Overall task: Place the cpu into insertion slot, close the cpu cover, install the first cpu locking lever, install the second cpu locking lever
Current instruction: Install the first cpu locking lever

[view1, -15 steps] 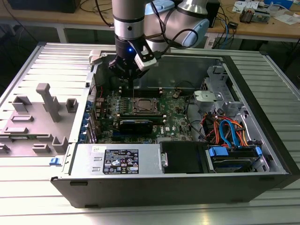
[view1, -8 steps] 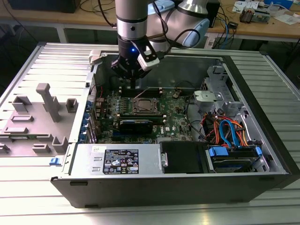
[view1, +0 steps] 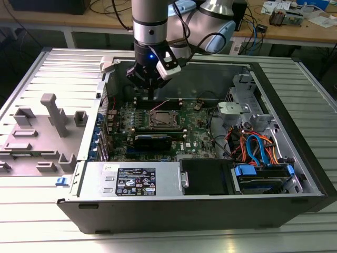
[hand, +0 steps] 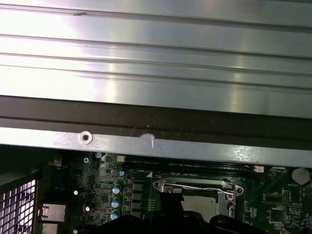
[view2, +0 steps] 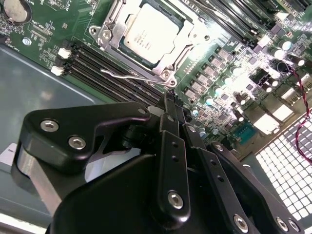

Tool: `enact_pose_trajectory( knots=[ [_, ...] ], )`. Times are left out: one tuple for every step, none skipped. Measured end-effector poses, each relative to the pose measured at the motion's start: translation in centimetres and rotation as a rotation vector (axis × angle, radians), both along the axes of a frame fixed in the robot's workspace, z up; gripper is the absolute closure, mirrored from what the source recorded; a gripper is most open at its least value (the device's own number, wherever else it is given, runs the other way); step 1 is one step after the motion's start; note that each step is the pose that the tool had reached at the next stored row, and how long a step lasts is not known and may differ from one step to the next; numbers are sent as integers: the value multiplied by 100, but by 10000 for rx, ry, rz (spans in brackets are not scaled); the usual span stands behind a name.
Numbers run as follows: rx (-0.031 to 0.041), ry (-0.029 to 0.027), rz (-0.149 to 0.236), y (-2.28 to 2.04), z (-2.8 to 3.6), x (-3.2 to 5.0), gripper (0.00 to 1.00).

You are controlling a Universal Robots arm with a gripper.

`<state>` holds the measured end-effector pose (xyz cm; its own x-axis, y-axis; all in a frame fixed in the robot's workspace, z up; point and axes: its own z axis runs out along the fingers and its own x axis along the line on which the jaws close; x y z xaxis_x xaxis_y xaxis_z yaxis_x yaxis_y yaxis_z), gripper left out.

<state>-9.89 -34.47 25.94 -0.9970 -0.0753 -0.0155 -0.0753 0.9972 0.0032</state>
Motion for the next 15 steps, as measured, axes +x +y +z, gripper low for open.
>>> enact_pose_trajectory(
  knots=[
    [0,-1,1,0,-1,5,89],
    [-2,0,0,0,-5,9,89],
    [-2,1,0,0,-8,9,89],
    [-2,1,0,0,-14,12,89],
    [-3,0,1,0,-20,15,89],
    [-5,0,1,0,-26,16,89],
    [-6,1,0,0,-42,18,89],
    [-6,1,2,0,-59,22,89],
    [-6,0,1,0,-79,29,89],
    [-6,0,1,0,-96,37,89],
    [-5,0,1,0,-127,59,89],
    [-5,0,1,0,-139,71,89],
    [-7,1,2,3,-147,85,89],
    [-6,1,1,12,-153,101,89],
    [-5,0,1,17,-156,110,89]
  ],
)
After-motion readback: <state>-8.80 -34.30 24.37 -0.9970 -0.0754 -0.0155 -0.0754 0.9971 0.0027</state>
